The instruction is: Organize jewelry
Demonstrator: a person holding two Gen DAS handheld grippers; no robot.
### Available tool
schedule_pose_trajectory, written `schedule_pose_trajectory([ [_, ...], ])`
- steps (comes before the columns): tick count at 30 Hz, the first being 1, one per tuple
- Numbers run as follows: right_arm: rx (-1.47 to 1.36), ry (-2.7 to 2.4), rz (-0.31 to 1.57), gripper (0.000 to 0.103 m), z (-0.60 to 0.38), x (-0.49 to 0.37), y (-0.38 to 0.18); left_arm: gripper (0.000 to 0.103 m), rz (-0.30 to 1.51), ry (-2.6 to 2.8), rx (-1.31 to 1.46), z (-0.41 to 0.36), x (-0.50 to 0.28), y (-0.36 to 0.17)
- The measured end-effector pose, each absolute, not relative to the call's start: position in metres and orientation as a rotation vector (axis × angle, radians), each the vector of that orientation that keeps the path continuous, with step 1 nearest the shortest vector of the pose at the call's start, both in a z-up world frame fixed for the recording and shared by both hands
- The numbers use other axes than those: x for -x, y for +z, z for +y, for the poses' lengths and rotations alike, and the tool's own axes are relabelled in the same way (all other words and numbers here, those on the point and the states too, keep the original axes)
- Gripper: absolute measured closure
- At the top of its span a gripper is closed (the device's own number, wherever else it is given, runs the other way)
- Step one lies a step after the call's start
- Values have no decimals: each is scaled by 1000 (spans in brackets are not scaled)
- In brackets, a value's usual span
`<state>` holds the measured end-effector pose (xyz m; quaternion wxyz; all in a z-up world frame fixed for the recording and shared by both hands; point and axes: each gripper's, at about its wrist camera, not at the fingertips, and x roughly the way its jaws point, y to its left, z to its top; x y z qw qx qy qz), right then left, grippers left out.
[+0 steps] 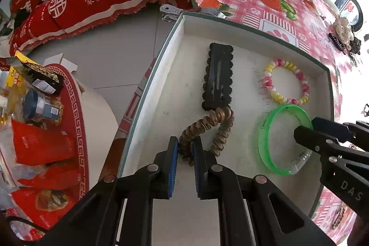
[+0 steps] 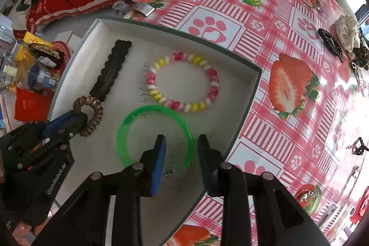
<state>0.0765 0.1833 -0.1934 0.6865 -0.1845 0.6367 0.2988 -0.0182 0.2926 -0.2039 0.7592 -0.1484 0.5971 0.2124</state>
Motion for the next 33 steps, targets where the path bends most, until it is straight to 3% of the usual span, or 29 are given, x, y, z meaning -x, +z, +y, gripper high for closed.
schedule_pose_trajectory([
  [2,395,670,1419,66,182,-77,-187,83,1298,460,317,291,19,-202],
  [3,382,670,1416,66,181,-78,-183,72,1298,461,311,290,19,-202],
  [4,372,671,1413,66,179,-80,-181,30,1300,465,303,289,18,-202],
  [5,360,671,1407,66,178,-81,-177,11,1293,473,301,289,18,-201],
  [6,344,671,1398,66,175,-83,-171,6,1261,460,317,288,19,-197],
  [14,277,668,1360,64,151,-82,-144,6,1261,476,259,277,14,-188],
  [20,226,644,1356,54,129,-79,-138,6,1253,487,227,272,21,-178],
  [22,210,635,1358,45,121,-78,-137,0,1254,480,225,268,22,-175],
  [28,145,596,1375,24,88,-76,-139,0,1263,440,222,248,25,-168],
  [33,105,537,1400,20,53,-76,-142,0,1269,388,200,221,21,-159],
])
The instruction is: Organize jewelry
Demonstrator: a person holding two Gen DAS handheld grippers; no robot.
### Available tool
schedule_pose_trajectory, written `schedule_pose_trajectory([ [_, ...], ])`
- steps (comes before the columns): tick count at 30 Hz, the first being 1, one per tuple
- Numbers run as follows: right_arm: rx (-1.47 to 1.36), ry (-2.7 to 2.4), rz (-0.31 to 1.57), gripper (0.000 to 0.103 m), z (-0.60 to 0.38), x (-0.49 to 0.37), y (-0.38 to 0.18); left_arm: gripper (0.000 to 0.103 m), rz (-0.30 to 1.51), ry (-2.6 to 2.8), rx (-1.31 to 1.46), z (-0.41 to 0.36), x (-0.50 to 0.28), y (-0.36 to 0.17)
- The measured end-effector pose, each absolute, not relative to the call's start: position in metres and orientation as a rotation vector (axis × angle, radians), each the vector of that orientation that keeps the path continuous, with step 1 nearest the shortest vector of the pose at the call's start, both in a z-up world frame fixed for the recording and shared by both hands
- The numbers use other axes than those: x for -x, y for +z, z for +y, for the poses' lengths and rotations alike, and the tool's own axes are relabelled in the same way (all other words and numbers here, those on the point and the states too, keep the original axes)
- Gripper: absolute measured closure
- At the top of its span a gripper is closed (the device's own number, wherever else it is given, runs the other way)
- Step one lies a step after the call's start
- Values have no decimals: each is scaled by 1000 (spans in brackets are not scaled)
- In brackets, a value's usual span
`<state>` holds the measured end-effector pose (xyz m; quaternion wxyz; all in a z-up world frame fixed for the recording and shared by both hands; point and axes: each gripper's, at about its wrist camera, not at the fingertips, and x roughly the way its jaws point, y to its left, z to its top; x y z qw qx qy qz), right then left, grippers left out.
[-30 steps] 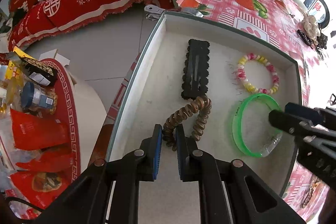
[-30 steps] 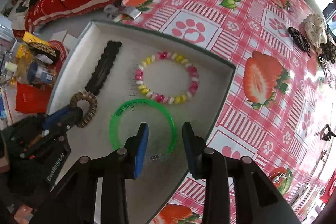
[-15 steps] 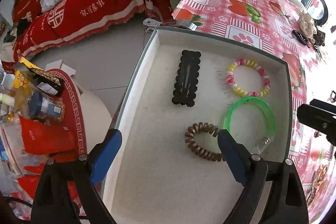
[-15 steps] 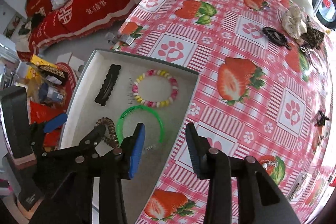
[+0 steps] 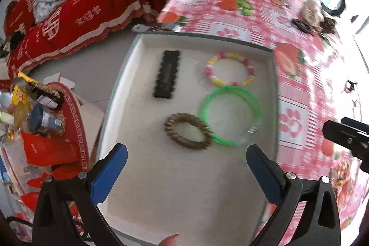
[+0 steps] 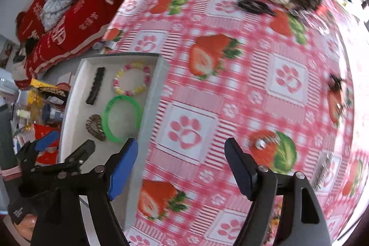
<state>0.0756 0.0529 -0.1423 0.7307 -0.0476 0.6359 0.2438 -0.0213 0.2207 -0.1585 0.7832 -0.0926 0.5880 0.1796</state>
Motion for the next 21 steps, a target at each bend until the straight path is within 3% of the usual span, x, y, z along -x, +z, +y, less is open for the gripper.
schedule_pose_trajectory([
  [6,32,445,1428,19,-1,-76,-148,0,1265,308,135,177,8,-148],
  [8,0,419,1435,9,-20,-76,-149,0,1264,282,112,162,3,-147],
  [21,-135,220,1425,9,-144,-67,-151,0,1292,95,44,78,-30,-151],
])
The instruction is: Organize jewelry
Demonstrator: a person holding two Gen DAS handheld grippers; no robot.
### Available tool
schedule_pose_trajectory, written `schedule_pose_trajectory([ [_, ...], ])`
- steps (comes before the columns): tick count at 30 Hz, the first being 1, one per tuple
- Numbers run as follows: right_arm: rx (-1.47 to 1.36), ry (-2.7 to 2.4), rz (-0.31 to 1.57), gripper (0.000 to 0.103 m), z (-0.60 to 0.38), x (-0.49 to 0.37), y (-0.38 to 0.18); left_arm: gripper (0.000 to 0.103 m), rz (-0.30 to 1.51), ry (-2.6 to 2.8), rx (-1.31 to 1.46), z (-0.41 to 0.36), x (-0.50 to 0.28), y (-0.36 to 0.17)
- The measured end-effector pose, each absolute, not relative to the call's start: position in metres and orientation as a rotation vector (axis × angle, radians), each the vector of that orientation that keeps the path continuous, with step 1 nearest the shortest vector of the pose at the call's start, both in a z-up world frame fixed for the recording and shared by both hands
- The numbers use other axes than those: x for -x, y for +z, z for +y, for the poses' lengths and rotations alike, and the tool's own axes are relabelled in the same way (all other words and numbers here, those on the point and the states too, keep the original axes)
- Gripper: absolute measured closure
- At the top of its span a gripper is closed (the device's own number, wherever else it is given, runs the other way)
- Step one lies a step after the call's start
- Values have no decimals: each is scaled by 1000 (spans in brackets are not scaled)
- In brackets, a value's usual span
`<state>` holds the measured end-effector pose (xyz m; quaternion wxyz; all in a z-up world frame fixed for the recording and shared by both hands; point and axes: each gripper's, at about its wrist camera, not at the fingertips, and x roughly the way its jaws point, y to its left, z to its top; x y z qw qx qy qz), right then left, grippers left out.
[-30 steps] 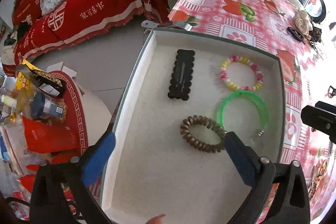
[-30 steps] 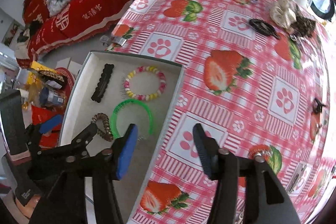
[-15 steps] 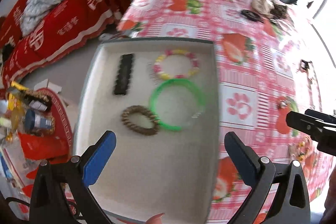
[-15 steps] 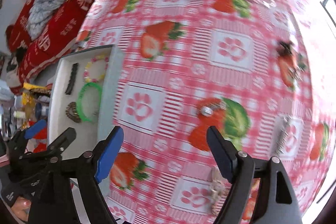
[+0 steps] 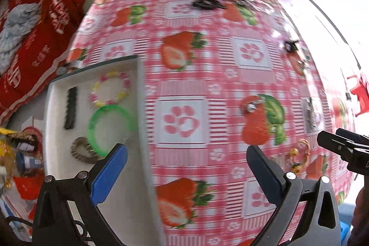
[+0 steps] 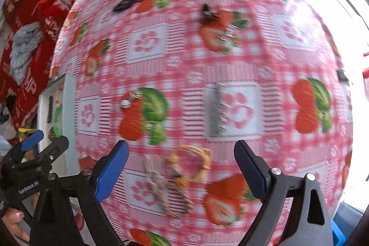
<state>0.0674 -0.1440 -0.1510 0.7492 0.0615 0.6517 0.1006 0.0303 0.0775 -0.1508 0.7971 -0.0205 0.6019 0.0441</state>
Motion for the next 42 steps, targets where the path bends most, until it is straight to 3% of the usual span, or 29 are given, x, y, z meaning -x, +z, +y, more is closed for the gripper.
schedule_pose_trajectory([
  [10,-157,125,1478,9,-198,-53,-166,0,1340,21,1,35,-40,-172],
  [21,-119,145,1444,9,-188,-70,-170,0,1327,49,0,24,-72,-187],
  [23,-113,144,1438,9,-186,-76,-171,4,1326,58,-2,23,-78,-189],
  [29,-106,153,1435,9,-180,-91,-179,5,1335,60,3,17,-94,-201],
  [31,-93,154,1433,10,-177,-95,-182,15,1342,59,-5,13,-98,-205],
  [32,-84,154,1431,10,-176,-96,-184,15,1349,53,-7,11,-101,-208],
  [36,-52,148,1429,20,-171,-101,-189,15,1354,43,-10,6,-108,-216],
  [38,-34,146,1434,24,-167,-103,-193,26,1362,40,-17,3,-111,-220],
  [42,-9,145,1435,31,-161,-106,-198,29,1356,24,-14,1,-116,-219],
])
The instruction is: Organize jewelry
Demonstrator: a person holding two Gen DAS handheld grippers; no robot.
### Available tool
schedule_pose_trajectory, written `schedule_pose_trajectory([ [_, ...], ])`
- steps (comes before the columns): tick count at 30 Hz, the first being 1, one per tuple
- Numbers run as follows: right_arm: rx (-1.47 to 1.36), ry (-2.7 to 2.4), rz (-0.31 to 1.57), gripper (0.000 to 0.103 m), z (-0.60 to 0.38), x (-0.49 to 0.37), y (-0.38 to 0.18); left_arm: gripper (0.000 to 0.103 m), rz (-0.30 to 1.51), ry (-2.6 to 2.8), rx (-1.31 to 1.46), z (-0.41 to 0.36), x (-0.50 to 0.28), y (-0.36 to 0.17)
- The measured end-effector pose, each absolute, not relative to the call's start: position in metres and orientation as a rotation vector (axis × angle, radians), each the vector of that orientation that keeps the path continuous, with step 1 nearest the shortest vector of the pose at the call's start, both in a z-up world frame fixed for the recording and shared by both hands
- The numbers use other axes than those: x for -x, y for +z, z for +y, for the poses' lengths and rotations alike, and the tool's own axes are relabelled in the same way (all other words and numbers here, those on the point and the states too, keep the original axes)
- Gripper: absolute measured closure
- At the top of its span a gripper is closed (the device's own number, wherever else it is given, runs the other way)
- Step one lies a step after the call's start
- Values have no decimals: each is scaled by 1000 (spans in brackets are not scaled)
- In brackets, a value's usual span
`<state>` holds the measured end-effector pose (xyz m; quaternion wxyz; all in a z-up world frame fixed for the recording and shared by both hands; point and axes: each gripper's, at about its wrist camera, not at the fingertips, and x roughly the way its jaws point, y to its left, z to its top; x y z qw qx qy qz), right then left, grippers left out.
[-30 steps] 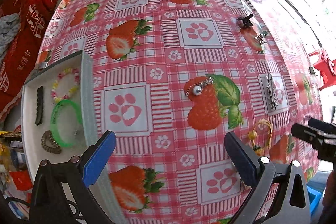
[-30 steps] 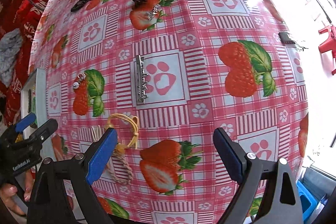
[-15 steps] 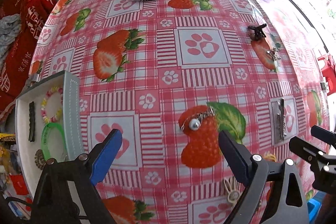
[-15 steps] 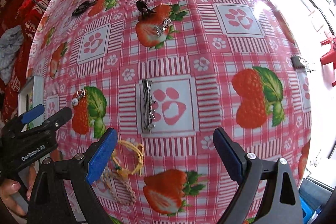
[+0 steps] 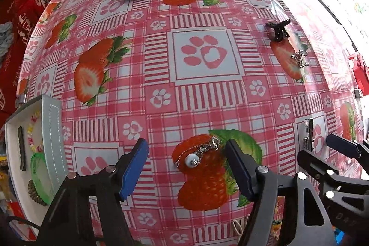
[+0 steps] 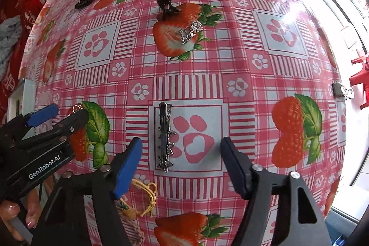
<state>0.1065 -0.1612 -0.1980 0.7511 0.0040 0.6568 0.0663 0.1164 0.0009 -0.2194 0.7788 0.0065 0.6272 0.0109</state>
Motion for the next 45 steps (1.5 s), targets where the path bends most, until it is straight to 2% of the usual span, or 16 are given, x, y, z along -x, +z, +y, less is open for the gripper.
schedule_pose_trajectory([
  [6,82,146,1417,32,-145,-108,-202,43,1349,-5,-14,-10,-118,-215],
  [8,116,133,1410,40,-140,-106,-203,50,1349,-13,-13,-13,-118,-214],
  [10,137,128,1398,46,-135,-105,-204,62,1347,-19,-13,-19,-113,-212],
  [11,142,131,1394,52,-133,-105,-203,63,1347,-24,-10,-20,-112,-211],
  [12,147,135,1391,56,-131,-104,-203,71,1346,-25,-8,-21,-112,-210],
  [13,156,140,1385,65,-129,-104,-202,81,1344,-27,-7,-21,-111,-209],
  [16,169,148,1375,85,-125,-103,-200,84,1348,-47,23,-17,-106,-206],
  [30,-78,222,1382,85,-155,-106,-179,84,1300,-59,141,14,-86,-170],
  [45,-107,270,1385,85,-147,-90,-156,84,1255,-15,192,59,-57,-147],
])
